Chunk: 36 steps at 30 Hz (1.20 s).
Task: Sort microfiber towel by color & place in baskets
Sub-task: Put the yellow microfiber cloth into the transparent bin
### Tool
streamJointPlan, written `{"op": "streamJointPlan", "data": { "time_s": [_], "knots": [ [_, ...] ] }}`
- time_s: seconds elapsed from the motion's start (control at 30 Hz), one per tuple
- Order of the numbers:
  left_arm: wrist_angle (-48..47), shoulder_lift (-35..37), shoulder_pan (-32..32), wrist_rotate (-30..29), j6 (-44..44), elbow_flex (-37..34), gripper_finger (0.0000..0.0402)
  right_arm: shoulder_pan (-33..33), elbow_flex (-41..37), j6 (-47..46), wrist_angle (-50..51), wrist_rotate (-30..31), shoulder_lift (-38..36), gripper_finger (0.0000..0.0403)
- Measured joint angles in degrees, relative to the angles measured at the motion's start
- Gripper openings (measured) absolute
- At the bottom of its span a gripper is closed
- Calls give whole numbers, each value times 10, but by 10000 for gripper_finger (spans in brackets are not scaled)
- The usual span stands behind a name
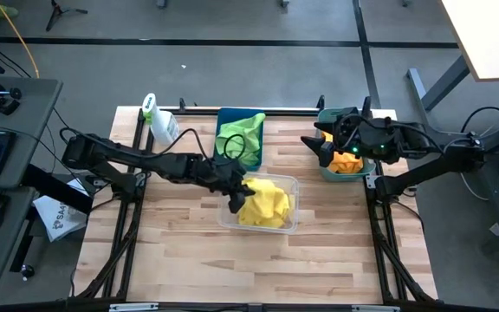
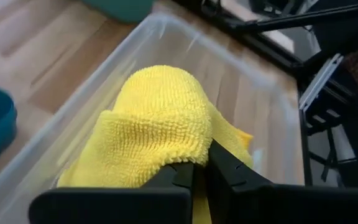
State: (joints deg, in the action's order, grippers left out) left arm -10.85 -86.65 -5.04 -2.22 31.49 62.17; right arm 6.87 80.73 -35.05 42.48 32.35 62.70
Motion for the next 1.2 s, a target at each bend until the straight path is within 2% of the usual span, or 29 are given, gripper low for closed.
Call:
{"op": "streamJointPlan", "data": {
  "time_s": [0.23,0.43,0.53,0.77,0.9,1.03,1.1,1.2],
  "knots": [
    [-28,0,-3,-22,-4,18,42,0,0,4,3,4,10,353],
    [-62,1,-28,44,10,20,115,0,0,3,11,4,12,353],
    [-64,5,-46,56,11,24,150,0,0,3,12,4,13,353],
    [-95,3,-56,16,-52,93,191,0,0,-10,15,2,13,353],
    [-86,4,-46,-9,-130,149,193,0,0,-9,15,2,13,353],
    [-90,-3,-42,-39,-246,158,191,0,0,-7,16,2,13,353],
    [-101,-13,-39,-38,-327,157,188,0,0,-7,22,2,13,353],
    [-121,-31,-43,-49,-515,157,179,-1,0,-5,33,2,13,353]
  ]
}}
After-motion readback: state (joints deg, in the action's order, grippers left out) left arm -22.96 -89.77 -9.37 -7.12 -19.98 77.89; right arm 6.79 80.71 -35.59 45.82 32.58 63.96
